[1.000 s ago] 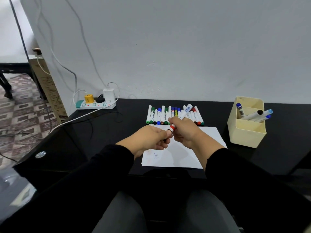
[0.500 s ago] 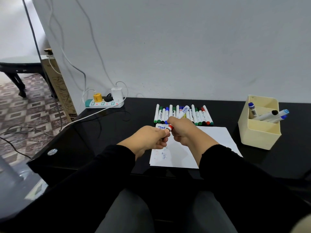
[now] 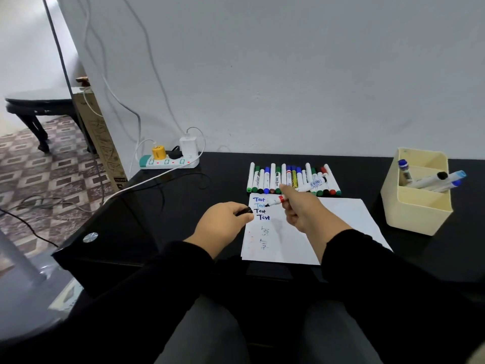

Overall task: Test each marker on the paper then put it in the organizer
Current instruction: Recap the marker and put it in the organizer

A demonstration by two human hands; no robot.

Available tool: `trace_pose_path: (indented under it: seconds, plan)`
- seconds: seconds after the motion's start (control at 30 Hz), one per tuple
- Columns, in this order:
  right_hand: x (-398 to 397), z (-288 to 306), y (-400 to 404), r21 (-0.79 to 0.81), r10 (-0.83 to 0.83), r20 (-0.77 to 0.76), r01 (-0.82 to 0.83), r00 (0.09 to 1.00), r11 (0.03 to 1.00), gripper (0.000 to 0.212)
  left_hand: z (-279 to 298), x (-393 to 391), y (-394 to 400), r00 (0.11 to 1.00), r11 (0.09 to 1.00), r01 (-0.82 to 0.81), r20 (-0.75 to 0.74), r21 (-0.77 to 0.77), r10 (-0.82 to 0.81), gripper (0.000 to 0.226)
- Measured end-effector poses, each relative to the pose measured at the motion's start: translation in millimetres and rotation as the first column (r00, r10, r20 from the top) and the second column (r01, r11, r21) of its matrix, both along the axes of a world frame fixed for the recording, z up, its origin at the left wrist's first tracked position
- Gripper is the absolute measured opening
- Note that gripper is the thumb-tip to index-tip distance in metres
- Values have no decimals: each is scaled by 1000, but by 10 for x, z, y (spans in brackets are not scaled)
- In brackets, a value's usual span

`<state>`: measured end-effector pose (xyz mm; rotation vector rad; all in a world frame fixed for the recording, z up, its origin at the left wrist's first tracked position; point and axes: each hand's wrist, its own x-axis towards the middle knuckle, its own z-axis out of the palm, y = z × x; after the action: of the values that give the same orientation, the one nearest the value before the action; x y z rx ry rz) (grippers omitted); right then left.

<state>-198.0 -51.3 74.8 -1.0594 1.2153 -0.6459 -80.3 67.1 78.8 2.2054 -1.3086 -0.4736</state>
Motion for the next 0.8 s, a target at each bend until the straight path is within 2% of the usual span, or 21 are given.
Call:
trace_pose_path:
  seconds: [0.07,0.13,0.2,0.27,0.47,0.8]
  plan:
    - [-15,-54,-1,-58,-7,21,8,1000,998,31,-108,60,-34,999,1000,-30,-14,5,30,35]
    - [-29,-113,2,-137,2,13,0,1000,991,24,-253,147,-49,997,997,-75,-33,-22,74,38]
    - [-22,-182,9,-200,-24,-38,16,999,980,20,-418,234,-69,994,992,-106,-35,-62,104,37]
    - [-6,-238,35,-265,-65,-92,39,994,964,25,-558,287,-78,993,988,-121,-5,-98,122,34]
    - [136,-431,11,-410,-56,-151,-11,987,912,34,-754,343,-189,972,981,-185,154,56,175,36]
    - [170,-664,-51,-501,-40,-247,-92,968,861,34,-878,377,-241,962,979,-186,220,85,164,40]
